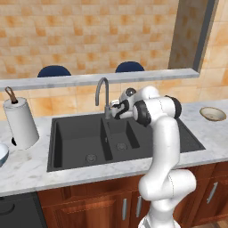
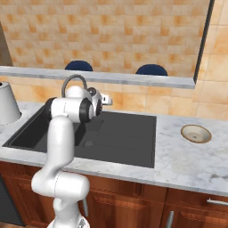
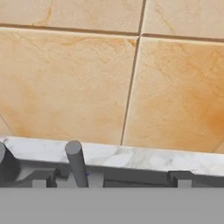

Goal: Rinse each bowl for a few seconds and place them down in the sink or on the counter.

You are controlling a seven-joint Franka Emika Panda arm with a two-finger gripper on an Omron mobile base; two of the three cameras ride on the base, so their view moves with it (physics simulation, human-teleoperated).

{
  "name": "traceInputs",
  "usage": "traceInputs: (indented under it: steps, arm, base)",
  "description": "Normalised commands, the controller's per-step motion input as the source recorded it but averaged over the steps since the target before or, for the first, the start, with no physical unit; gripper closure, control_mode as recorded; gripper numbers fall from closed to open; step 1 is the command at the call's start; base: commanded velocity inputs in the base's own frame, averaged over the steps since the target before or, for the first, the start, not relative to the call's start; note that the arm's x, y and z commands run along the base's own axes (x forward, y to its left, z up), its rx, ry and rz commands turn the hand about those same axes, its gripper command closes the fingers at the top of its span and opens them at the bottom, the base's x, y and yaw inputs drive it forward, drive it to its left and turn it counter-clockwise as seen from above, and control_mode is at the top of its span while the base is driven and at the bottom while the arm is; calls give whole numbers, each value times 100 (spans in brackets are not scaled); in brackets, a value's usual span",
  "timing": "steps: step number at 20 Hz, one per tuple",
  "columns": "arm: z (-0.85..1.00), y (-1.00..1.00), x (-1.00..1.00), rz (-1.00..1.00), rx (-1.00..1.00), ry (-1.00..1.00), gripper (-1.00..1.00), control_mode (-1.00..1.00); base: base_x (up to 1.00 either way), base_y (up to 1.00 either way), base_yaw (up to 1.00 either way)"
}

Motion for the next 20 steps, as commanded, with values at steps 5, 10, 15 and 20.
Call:
traceInputs:
  steps: [5,10,15,20]
  arm:
    - [-14,0,32,0,0,0,-100,-100]
    - [-12,0,31,0,0,0,-100,-100]
    - [-14,0,31,0,0,0,-100,-100]
    - [-27,0,24,0,0,0,-100,-100]
  base:
    - [0,0,0]
    - [0,0,0]
    - [0,0,0]
    - [0,0,0]
